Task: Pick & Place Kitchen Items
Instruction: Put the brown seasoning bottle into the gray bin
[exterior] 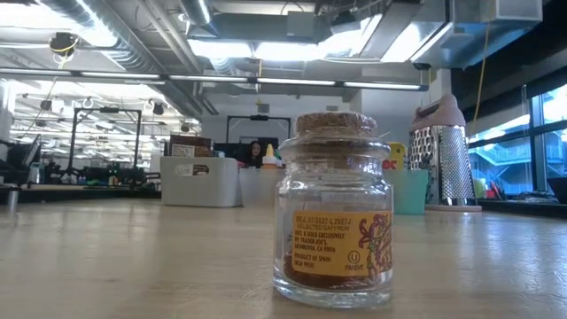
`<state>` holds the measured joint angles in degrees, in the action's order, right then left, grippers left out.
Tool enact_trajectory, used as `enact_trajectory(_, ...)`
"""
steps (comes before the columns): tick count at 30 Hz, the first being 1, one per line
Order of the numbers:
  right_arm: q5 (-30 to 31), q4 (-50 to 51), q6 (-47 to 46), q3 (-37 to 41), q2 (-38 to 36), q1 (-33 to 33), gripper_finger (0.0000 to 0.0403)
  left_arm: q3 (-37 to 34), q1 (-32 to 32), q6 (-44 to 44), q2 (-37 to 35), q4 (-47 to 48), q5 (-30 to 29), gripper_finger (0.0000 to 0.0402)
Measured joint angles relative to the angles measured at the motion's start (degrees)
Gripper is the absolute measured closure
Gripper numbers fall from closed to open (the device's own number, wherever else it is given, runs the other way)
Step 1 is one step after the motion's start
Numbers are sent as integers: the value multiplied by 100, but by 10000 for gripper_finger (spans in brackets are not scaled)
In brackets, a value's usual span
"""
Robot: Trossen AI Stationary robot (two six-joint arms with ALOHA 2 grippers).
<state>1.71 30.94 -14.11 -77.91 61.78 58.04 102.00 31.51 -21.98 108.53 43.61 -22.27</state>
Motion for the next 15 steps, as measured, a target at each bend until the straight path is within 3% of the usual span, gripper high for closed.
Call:
enact_trajectory(6, 283, 13, 20, 0, 2, 153, 141, 124, -293, 275, 545, -97, 1175, 139)
enact_trajectory(15, 281, 69, 302, 0, 2, 153, 141, 119, -225, 562, 1114, -57, 1448, 139)
